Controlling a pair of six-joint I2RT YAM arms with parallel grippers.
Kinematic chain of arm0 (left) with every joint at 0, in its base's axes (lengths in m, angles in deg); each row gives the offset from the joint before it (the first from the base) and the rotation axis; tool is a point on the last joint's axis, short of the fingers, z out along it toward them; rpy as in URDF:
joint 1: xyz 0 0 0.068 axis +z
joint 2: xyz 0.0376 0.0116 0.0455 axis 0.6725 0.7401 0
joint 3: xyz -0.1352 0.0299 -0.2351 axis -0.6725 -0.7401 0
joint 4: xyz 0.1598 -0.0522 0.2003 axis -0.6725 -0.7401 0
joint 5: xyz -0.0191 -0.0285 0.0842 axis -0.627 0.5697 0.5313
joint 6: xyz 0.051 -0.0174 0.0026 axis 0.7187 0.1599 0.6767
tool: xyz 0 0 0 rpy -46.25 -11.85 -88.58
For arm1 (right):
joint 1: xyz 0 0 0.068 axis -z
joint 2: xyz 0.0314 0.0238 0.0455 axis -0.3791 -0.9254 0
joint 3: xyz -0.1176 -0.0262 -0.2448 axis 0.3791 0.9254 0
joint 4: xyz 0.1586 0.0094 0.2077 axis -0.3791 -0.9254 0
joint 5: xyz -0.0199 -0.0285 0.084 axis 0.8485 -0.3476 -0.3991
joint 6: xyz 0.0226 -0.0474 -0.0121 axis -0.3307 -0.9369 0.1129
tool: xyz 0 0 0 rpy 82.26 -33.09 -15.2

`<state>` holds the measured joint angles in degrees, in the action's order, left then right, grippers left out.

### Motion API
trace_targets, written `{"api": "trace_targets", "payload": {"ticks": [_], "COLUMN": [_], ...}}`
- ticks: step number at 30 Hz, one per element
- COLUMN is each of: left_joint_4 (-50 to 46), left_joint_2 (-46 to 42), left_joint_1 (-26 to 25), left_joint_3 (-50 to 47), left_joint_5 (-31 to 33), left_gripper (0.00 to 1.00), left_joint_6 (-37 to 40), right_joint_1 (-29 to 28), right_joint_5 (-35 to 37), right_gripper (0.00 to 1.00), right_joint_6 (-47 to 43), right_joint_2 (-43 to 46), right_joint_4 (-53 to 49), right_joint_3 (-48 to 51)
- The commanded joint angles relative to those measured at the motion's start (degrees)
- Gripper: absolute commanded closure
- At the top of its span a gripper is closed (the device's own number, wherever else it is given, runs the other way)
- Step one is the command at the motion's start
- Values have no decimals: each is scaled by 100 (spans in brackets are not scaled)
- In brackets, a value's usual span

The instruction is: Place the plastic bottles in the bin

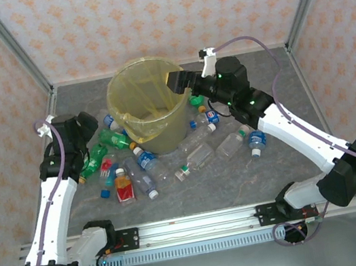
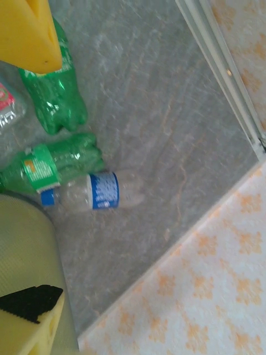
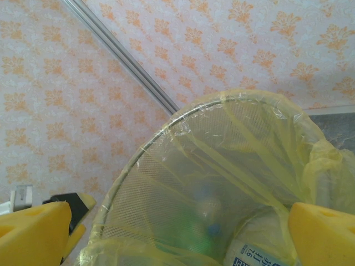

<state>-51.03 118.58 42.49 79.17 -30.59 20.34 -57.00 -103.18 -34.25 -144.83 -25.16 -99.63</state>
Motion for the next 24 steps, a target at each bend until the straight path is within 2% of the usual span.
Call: {"api": "trace_targets", "payload": {"ticks": [1, 10, 17, 21, 24], "left_joint_4": [-225, 323, 221, 65, 35], "left_joint_2": [74, 1095, 2031, 2277, 2276], "left_joint_1": [215, 1041, 1216, 1215, 1212], "left_joint_3": [-359, -813, -430, -319, -327], "left_joint_5": [-170, -971, -782, -529, -496], "left_gripper": [1, 1, 1, 1, 1], "left_joint_6": [74, 613, 1607, 2052, 2095], "right_joint_1": [-27, -27, -30, -28, -27], "right_joint_5": [-75, 111, 339, 527, 665], "right_gripper": [0, 0, 0, 0, 0], "right_joint_6": [-109, -199, -255, -309, -352], "right_joint_2": [-48, 173, 513, 721, 877], "right_joint_4": [205, 106, 34, 25, 54], "right_joint_3": [-243, -126, 137, 328, 550]}}
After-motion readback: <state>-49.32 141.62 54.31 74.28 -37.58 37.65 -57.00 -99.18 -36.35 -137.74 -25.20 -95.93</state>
